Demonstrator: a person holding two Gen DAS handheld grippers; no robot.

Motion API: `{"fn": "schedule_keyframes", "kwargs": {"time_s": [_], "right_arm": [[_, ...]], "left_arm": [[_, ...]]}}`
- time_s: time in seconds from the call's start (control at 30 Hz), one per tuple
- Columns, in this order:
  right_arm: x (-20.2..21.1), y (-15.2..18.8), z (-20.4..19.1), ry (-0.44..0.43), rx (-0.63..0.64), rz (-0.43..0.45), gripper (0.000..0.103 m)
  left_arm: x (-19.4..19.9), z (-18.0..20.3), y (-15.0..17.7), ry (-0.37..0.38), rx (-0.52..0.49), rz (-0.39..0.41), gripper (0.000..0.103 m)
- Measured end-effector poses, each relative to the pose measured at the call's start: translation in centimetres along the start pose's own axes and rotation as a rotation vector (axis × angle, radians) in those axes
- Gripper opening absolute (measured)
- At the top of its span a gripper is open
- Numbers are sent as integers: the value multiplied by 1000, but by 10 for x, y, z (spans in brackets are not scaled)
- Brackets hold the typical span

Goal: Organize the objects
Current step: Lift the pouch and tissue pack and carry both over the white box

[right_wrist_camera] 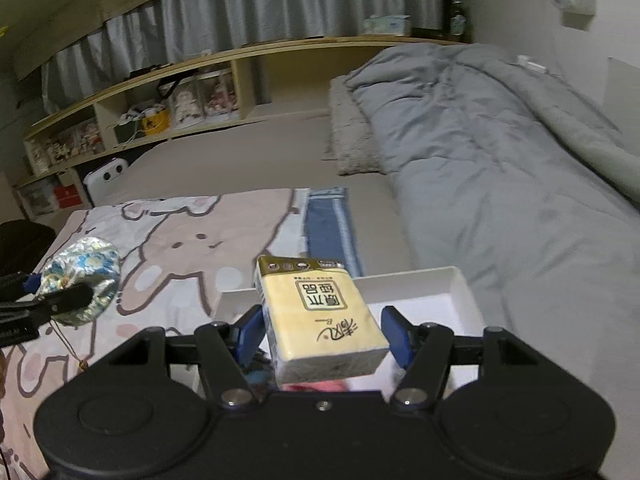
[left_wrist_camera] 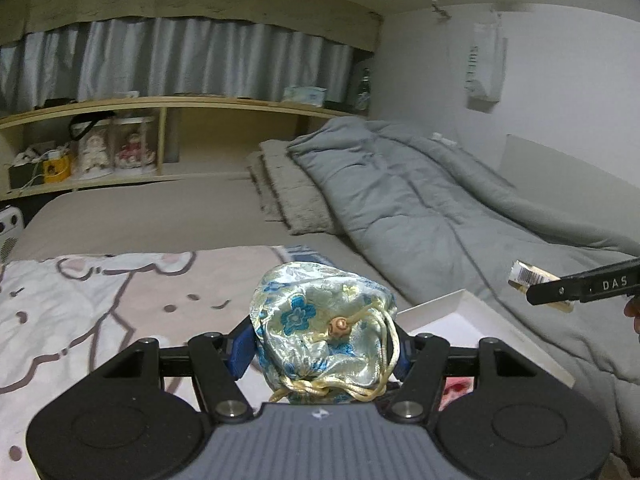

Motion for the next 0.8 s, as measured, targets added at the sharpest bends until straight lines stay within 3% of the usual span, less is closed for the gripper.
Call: {"fn": "schedule_keyframes", "kwargs": {"time_s": [0.43, 0.57, 0.8], "right_arm": [[19, 32, 64, 41, -75, -9, 64], [18, 40, 79, 46, -94, -16, 64], [9, 57, 106, 59, -130, -50, 64]], "left_arm": [[-55, 77, -17, 95, 40, -27, 64], [-78, 92, -10, 68, 32, -100, 64], [-116, 94, 23, -43, -3, -271, 64]]}}
Point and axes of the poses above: each gripper's, at about its wrist camera, not at the fingertips, and x roughly against the way its jaws point, z to its right, y to its underside, the point moved 6 cm from there along -x, roughly the way its jaws point, and after that the axes turned 6 degrees about -y, right-handed, at the moved point
